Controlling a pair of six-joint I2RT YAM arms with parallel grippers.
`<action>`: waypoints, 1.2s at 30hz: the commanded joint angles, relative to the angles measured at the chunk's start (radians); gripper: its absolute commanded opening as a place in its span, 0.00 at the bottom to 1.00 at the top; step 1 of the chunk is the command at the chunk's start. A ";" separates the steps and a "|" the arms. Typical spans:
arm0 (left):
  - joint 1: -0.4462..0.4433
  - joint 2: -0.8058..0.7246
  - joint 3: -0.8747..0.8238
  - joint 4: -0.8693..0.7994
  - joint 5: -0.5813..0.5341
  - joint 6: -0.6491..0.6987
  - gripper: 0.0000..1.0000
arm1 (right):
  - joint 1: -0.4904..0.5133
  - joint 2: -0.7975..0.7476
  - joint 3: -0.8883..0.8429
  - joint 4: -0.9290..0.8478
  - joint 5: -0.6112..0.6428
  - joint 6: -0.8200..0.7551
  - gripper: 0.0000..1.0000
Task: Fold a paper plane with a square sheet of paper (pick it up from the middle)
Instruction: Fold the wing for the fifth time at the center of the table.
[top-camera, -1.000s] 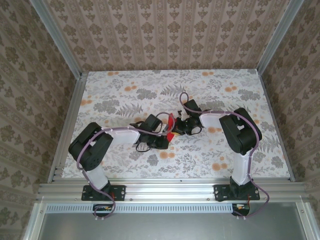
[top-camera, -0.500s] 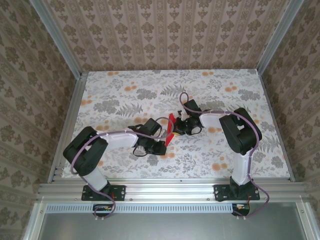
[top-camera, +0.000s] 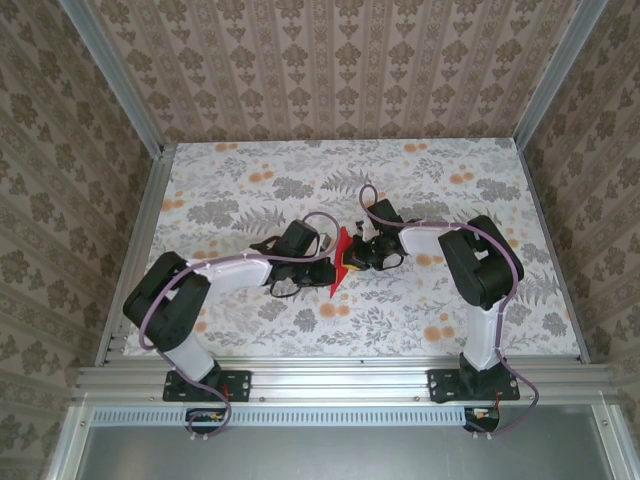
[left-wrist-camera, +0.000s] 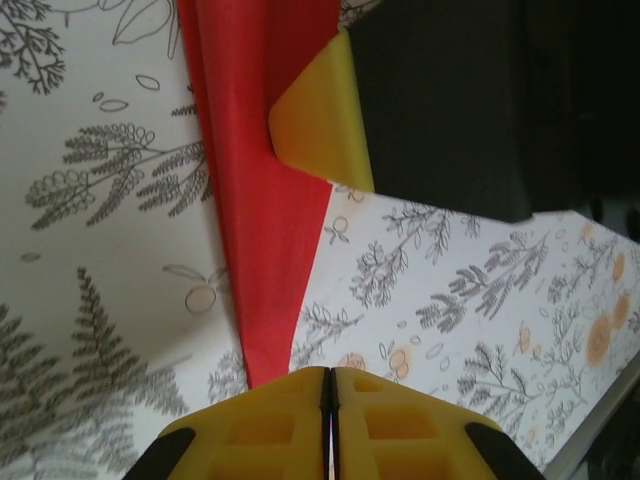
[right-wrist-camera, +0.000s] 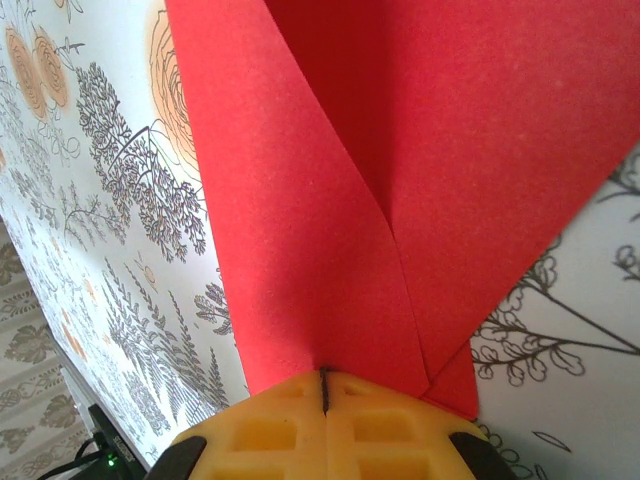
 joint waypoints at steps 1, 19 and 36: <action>-0.001 0.038 0.016 0.055 0.000 -0.047 0.11 | -0.006 0.114 -0.069 -0.125 0.204 0.012 0.00; 0.000 0.128 -0.042 0.194 -0.075 -0.156 0.08 | -0.008 0.106 -0.066 -0.119 0.188 0.020 0.00; 0.000 0.147 -0.155 0.181 -0.036 -0.125 0.03 | -0.024 -0.151 -0.043 0.052 0.038 0.050 0.04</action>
